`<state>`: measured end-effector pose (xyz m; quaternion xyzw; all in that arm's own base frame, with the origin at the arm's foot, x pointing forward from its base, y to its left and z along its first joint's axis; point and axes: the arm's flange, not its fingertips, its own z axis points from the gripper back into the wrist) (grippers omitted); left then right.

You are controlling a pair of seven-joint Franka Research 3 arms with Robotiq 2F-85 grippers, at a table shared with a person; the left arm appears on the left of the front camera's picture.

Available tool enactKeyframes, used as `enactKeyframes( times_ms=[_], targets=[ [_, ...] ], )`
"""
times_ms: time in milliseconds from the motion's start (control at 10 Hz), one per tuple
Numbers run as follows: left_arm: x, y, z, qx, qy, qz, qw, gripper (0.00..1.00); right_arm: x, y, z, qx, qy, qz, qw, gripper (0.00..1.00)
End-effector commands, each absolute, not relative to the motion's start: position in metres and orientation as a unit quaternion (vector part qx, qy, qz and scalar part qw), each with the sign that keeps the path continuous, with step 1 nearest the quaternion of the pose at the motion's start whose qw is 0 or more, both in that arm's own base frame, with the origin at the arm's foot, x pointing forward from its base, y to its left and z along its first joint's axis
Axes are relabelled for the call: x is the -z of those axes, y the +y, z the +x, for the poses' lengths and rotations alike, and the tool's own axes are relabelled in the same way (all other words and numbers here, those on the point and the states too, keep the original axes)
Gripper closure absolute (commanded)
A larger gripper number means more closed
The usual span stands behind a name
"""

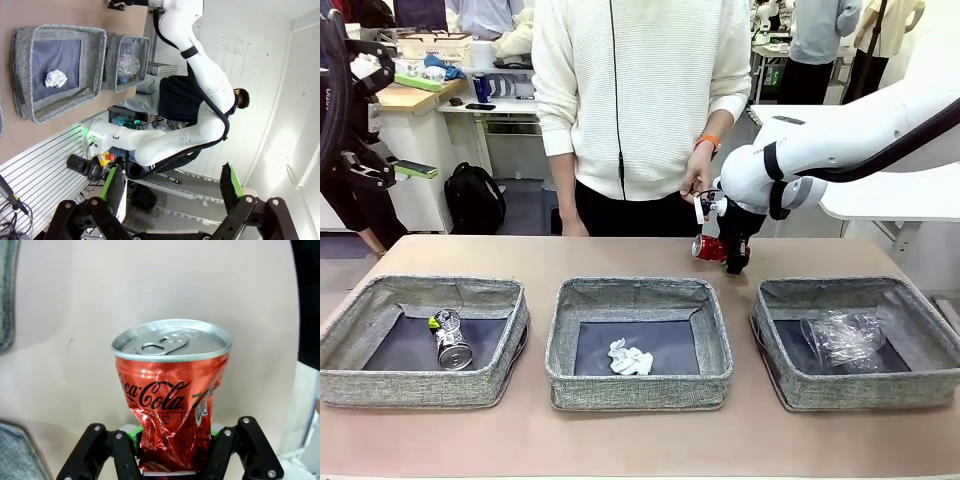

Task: Sort the waste into the appropriate baskets.
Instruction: Pick up the waste item pointed out by the person.

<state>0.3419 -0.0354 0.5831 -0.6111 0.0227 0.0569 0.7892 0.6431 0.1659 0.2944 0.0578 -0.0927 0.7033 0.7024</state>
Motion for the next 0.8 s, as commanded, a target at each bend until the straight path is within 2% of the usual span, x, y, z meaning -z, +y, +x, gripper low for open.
enactKeyframes(
  times_ms=[0, 200, 400, 500, 700],
  targets=[
    [-0.583, -0.035, 0.341, -0.047, 0.017, -0.620, 0.783, 0.00, -0.308, 0.163, 0.633, -0.709, -0.067, 0.057, 0.700, 1.00],
    [-0.583, -0.035, 0.341, -0.047, 0.017, -0.620, 0.783, 0.00, -0.358, 0.154, 0.598, -0.695, -0.043, 0.018, 0.718, 1.00],
    [-0.583, -0.035, 0.341, -0.047, 0.017, -0.620, 0.783, 0.00, -0.439, 0.132, 0.531, -0.650, -0.029, 0.053, 0.758, 1.00],
    [-0.583, -0.035, 0.341, -0.047, 0.017, -0.620, 0.783, 0.00, -0.477, 0.129, 0.495, -0.593, -0.015, 0.084, 0.801, 1.00],
    [-0.583, -0.035, 0.341, -0.047, 0.017, -0.620, 0.783, 0.00, -0.524, 0.156, 0.435, -0.419, -0.058, 0.098, 0.901, 1.00]
  ],
)
